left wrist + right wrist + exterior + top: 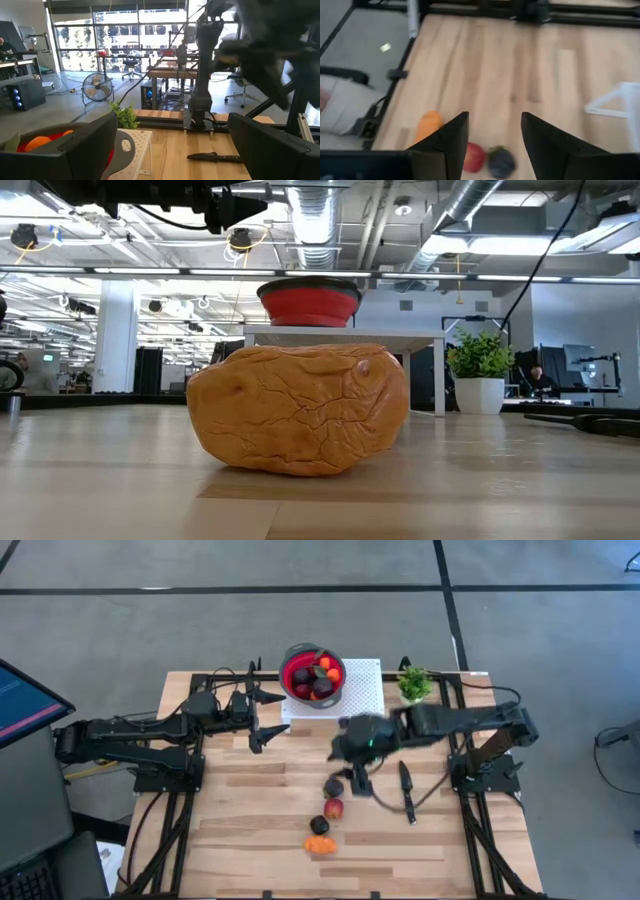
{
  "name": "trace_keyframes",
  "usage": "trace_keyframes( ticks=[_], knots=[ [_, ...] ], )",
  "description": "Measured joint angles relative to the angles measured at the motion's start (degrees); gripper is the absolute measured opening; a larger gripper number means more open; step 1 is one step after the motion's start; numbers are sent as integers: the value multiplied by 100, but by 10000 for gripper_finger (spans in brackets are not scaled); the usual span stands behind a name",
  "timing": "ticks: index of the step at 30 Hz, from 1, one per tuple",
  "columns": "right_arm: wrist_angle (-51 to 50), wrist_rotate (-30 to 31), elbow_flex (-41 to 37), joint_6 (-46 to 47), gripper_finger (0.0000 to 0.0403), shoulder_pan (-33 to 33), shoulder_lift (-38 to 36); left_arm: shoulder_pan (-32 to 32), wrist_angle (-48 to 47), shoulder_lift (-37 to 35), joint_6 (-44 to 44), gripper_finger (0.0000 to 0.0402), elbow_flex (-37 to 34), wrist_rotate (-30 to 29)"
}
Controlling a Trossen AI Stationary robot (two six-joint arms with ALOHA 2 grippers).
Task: Pick & Place Fruit
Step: Put the mangosteen into the strainer bowl on the shelf
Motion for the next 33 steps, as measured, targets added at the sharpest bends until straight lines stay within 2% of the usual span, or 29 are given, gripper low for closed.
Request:
trace_keyframes(
  ticks=[6, 10, 15, 21, 27, 33],
  knots=[
    [-44, 1, -4, 444, 165, 473, 605, 0, 42, 0, 0, 374, 0, -2],
    [-26, 23, -2, 1233, 168, 467, 1040, 1, 55, 0, 0, 374, 0, -1],
    [-260, 45, 2, 2319, 198, 224, 1624, 2, 83, 0, 0, 374, 0, -1],
    [-927, -7, -2, 3180, 252, -84, 2256, 2, 87, 0, 0, 374, 0, 0],
    [-868, -315, -2, 3512, 270, -285, 2674, 1, 99, 2, 0, 374, 0, 0],
    [-871, -272, 0, 3572, 271, -329, 2703, 1, 123, 0, 0, 374, 0, -2]
  ],
)
